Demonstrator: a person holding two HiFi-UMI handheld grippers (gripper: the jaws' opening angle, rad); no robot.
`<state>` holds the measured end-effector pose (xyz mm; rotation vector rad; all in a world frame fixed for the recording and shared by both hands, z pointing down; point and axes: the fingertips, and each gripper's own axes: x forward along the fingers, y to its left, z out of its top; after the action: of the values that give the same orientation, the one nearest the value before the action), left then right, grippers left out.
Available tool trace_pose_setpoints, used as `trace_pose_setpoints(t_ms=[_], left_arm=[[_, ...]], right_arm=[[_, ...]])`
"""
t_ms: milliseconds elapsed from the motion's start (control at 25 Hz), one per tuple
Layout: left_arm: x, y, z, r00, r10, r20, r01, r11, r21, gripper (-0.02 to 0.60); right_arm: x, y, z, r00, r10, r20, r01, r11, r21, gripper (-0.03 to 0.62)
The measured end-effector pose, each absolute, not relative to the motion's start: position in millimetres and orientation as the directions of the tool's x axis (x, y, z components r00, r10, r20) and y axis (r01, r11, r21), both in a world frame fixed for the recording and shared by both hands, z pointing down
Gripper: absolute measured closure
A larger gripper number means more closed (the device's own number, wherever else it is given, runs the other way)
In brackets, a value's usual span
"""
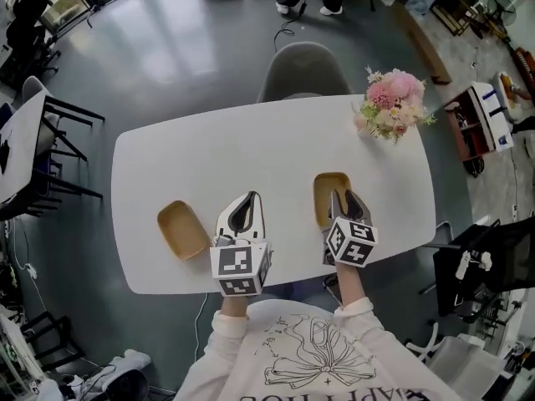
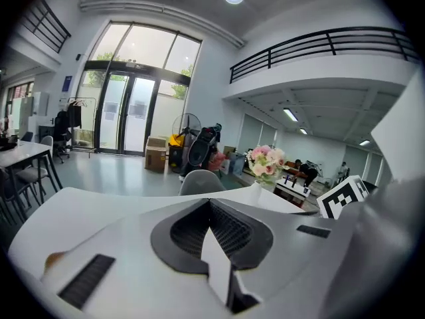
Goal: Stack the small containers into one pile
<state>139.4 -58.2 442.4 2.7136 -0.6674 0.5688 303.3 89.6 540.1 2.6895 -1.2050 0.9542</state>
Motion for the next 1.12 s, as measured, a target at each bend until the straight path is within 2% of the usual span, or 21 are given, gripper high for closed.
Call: trace_pose_setpoints(t_ms=[280,840,1000,1120], left_arm=[[179,-26,456,0.836,-0.280,0.471,-0.406,-0.894,0.188,0.575],[200,-6,487,0.819,-0.209,0.535,-0.366,-0.907,0.207,0.575],[197,-9,492,0.814,-0.214,0.541,-0.375,-0.904,0.207,0.575],[194,-12,494,0.809,-0.228,0.541,-0.392,-0.896,0.208,0.575]], right_arm=[[332,150,572,0.552,-0.564,0.614,-0.617,-0.771,-0.154,0.441],[327,163,639,0.440,-0.524,0.729,-0.618,-0.766,-0.177,0.464],[330,168,650,0.440,-0.498,0.748,-0.610,-0.777,-0.158,0.545],[329,166,649,0.434,-0.503,0.747,-0.600,-0.780,-0.177,0.560]])
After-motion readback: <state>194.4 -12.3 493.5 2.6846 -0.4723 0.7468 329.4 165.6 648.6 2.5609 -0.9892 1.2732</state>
